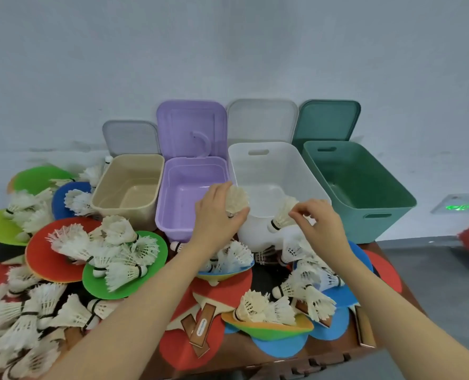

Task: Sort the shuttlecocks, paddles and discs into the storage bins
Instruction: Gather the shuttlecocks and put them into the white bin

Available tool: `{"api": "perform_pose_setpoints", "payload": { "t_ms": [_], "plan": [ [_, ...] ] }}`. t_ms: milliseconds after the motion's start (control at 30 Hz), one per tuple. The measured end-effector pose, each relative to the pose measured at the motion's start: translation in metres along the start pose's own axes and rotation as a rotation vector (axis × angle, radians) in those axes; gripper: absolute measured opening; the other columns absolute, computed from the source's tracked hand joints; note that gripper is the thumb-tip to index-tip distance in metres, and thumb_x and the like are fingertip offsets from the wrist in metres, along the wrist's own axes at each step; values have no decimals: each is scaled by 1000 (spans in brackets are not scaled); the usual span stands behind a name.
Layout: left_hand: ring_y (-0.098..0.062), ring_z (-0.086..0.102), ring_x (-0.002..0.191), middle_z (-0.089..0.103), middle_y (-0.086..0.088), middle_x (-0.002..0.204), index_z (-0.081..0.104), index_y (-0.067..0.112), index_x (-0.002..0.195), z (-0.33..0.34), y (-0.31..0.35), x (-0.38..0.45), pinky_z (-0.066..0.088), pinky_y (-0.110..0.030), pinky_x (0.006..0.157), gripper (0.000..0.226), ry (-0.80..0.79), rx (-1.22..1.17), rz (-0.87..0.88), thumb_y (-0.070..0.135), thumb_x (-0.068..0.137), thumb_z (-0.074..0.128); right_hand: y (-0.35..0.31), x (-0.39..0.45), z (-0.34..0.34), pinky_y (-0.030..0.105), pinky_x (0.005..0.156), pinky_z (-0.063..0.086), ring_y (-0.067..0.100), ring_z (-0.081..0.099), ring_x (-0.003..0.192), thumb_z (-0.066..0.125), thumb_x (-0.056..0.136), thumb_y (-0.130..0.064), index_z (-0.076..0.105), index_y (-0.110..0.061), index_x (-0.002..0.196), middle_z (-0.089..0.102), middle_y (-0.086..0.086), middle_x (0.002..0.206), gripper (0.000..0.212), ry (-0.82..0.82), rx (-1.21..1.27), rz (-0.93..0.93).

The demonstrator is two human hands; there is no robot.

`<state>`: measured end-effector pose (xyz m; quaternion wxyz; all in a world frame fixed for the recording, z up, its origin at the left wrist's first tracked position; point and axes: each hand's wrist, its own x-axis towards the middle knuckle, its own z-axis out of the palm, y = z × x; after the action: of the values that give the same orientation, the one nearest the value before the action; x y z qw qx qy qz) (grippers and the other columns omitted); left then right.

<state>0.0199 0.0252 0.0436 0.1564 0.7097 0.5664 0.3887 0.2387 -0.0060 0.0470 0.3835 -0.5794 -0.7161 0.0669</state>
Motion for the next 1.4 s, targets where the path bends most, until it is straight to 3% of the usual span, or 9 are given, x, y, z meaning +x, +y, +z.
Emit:
{"api": "perform_pose_setpoints", "payload": {
  "t_ms": [267,367,500,633,900,1000,1133,1233,1400],
  "plan": [
    [-17,32,131,35,2,142,33,17,140,31,26,82,24,-33,98,63,-80,95,85,29,85,61,30,81,-6,27,58,39,14,48,75,65,87,-17,64,-14,79,54,-7,73,8,83,-72,-3],
    [-20,29,135,27,0,149,27,16,143,47,22,103,25,-37,102,67,-167,182,49,30,86,60,51,97,6,17,55,31,14,51,77,61,88,-19,63,-15,82,52,-10,78,7,20,-110,64],
    [-23,16,141,9,-4,157,17,17,147,62,13,111,18,-38,110,73,-299,347,-29,36,89,57,77,102,15,22,58,33,9,49,84,56,92,-23,62,-18,100,52,-12,94,11,-108,-107,113],
    [-23,20,139,18,-4,154,26,18,145,69,14,94,17,-35,108,62,-259,326,15,35,91,52,91,85,9,18,59,34,7,48,82,56,92,-23,62,-19,108,51,-13,94,18,-94,-75,77],
    [-23,40,121,51,-6,130,56,13,123,90,24,44,20,-27,92,41,-163,192,297,35,88,50,105,14,-11,26,57,46,10,54,64,66,85,-13,66,-15,88,55,-12,77,3,16,14,1],
    [-16,42,108,60,-4,112,64,13,107,107,28,20,27,-29,88,36,-176,149,408,34,84,45,121,-14,-10,28,60,47,11,56,72,68,84,-19,67,-17,91,55,-10,80,8,-81,-47,60],
    [-14,44,101,62,0,103,65,15,99,134,27,-8,28,-29,84,29,-210,155,451,31,83,47,151,-39,1,25,77,41,15,51,98,67,85,-30,62,-21,114,54,-4,107,31,-338,-125,203],
    [-16,46,104,61,0,107,64,16,106,151,25,-21,31,-30,85,34,-284,186,391,34,87,42,162,-47,8,24,78,40,16,51,100,64,87,-26,62,-20,112,53,-3,110,26,-359,-88,242],
    [-19,33,129,42,1,139,51,22,131,171,20,-30,21,-32,100,40,-492,390,189,35,94,45,169,-41,10,23,67,43,13,57,78,68,84,-18,68,-14,86,55,-10,93,4,-199,45,213]
  ]
}}
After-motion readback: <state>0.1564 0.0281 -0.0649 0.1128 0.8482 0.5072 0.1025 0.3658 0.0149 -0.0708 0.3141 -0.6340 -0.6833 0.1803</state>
